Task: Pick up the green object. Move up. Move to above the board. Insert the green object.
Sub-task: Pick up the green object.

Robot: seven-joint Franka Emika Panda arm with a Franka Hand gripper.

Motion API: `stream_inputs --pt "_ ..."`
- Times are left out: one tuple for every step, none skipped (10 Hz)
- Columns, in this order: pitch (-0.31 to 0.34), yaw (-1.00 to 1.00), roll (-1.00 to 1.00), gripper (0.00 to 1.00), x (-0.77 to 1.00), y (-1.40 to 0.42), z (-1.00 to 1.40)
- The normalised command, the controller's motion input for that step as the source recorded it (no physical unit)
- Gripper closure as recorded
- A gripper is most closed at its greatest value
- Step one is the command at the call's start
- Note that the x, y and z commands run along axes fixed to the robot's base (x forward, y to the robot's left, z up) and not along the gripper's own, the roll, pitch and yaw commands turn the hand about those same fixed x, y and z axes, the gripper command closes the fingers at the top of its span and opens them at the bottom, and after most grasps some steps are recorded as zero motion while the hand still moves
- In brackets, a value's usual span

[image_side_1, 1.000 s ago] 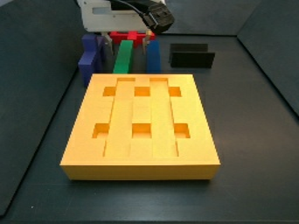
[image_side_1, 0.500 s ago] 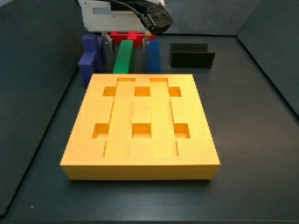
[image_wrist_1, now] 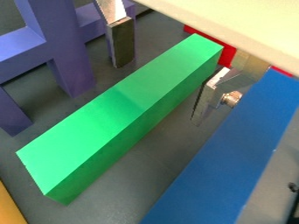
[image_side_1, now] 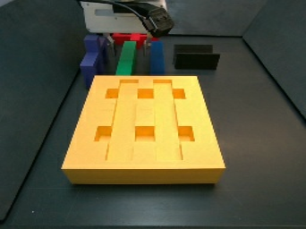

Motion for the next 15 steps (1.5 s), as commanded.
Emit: stream_inputs --pt "0.000 0.00 0.05 0.00 -0.06 0.00 -0.17" --pt "0.000 0.00 0.04 0.00 -0.08 0.00 -0.19" --pt "0.000 -0.01 0.03 0.00 -0.04 0.03 -0.11" --pt "0.000 -0.02 0.00 0.00 -0.03 0.05 -0.09" --pt "0.000 -0.02 0.00 0.00 0.00 0.03 -0.10" --pt "0.000 -0.01 0.00 0.00 0.00 0.02 -0.05" --pt "0.000 -0.01 0.01 0.00 0.00 0.01 -0.04" --pt "0.000 0.00 0.00 0.00 0.00 0.00 0.00" --pt "0.000 0.00 0.00 0.00 0.00 0.00 0.00" --pt "0.000 0.00 0.00 1.00 0.00 0.00 0.00" --pt "0.000 0.00 0.00 1.00 0.00 0.00 0.00" --pt "0.000 0.00 0.00 1.00 0.00 0.00 0.00" --pt "0.000 0.00 0.00 1.00 0.00 0.00 0.00" --pt "0.000 0.00 0.00 1.00 0.00 0.00 0.00" --pt "0.000 0.00 0.00 1.00 0.00 0.00 0.00"
